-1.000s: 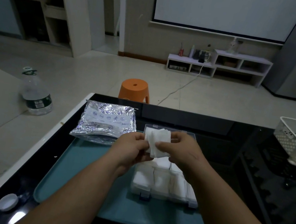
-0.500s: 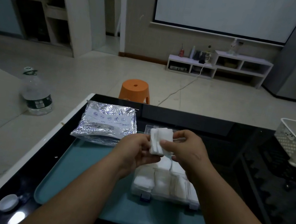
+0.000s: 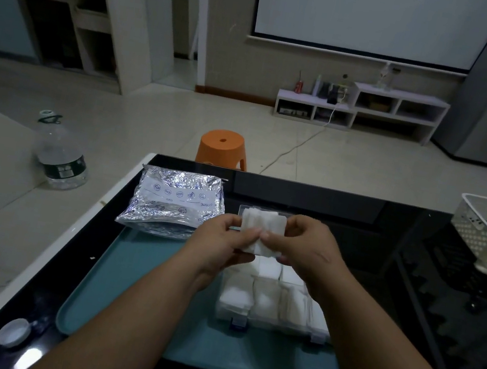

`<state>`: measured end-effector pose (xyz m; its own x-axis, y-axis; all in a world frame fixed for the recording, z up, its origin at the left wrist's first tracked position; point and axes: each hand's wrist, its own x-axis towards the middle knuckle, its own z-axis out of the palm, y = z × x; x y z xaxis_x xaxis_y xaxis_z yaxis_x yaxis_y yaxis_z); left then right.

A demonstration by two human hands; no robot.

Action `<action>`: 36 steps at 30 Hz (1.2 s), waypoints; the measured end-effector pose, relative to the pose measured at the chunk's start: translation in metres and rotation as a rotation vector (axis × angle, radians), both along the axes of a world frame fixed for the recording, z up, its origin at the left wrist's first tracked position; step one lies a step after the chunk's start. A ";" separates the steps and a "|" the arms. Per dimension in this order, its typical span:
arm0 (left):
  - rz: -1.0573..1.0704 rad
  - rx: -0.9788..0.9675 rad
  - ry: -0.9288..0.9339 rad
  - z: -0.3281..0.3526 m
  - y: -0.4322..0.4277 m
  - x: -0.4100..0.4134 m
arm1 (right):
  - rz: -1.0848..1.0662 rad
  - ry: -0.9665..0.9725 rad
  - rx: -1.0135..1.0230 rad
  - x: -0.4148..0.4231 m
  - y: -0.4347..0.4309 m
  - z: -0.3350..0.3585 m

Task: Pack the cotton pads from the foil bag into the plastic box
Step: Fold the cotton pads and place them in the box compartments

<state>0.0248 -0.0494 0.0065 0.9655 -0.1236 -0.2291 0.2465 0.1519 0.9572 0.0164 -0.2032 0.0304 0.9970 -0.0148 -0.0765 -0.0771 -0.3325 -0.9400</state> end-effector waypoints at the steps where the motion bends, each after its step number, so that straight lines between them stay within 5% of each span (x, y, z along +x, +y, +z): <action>1: -0.004 -0.012 0.004 0.000 0.001 0.000 | 0.020 0.009 0.007 0.000 0.000 0.001; 10: -0.019 -0.195 0.063 0.003 -0.002 0.001 | 0.013 0.107 0.069 0.004 -0.003 0.003; 19: 0.028 -0.120 0.022 0.000 0.000 0.006 | -0.097 0.103 0.186 0.003 0.001 0.004; 27: 0.099 -0.008 0.029 -0.002 0.000 0.009 | -0.080 0.122 0.082 0.005 -0.009 0.009; 31: 0.097 0.172 -0.028 -0.004 -0.002 0.012 | -0.128 0.127 -0.093 0.003 -0.029 0.007; 36: -0.032 0.216 -0.040 -0.004 -0.019 0.004 | -0.182 0.281 -0.599 -0.002 -0.051 0.004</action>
